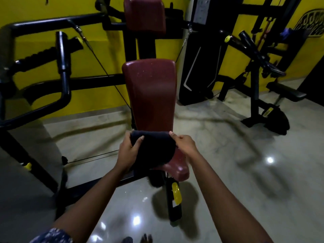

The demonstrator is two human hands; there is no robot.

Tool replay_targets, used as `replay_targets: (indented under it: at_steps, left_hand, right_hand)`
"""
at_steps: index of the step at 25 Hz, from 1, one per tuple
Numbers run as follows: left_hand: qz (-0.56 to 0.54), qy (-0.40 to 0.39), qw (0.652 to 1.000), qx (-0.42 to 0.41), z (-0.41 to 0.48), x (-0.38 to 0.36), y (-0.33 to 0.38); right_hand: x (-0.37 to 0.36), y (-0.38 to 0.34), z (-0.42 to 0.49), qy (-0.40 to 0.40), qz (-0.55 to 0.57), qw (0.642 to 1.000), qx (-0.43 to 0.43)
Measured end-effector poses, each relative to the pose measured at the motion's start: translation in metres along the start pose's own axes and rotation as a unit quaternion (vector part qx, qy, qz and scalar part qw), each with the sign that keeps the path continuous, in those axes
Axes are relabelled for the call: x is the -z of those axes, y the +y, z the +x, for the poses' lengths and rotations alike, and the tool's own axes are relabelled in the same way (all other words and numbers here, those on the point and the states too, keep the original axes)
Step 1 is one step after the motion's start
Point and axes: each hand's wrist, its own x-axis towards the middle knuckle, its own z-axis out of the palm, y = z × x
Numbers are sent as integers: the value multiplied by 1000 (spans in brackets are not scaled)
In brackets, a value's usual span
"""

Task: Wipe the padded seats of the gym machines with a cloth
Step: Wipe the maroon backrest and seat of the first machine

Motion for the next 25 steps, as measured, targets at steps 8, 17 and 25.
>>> replay_targets:
  at_steps: [8,17,25]
  left_hand:
    - [-193,14,956,219,119,-47,22]
    - [-194,-175,961,92,260,-44,63]
    - [-111,138,980,94,411,0,21]
  right_hand:
    - [-64,-2,51,98,-58,946,304]
    - [-59,-87,218,258,124,882,376]
    - [-109,-197,352,254,20,865,433]
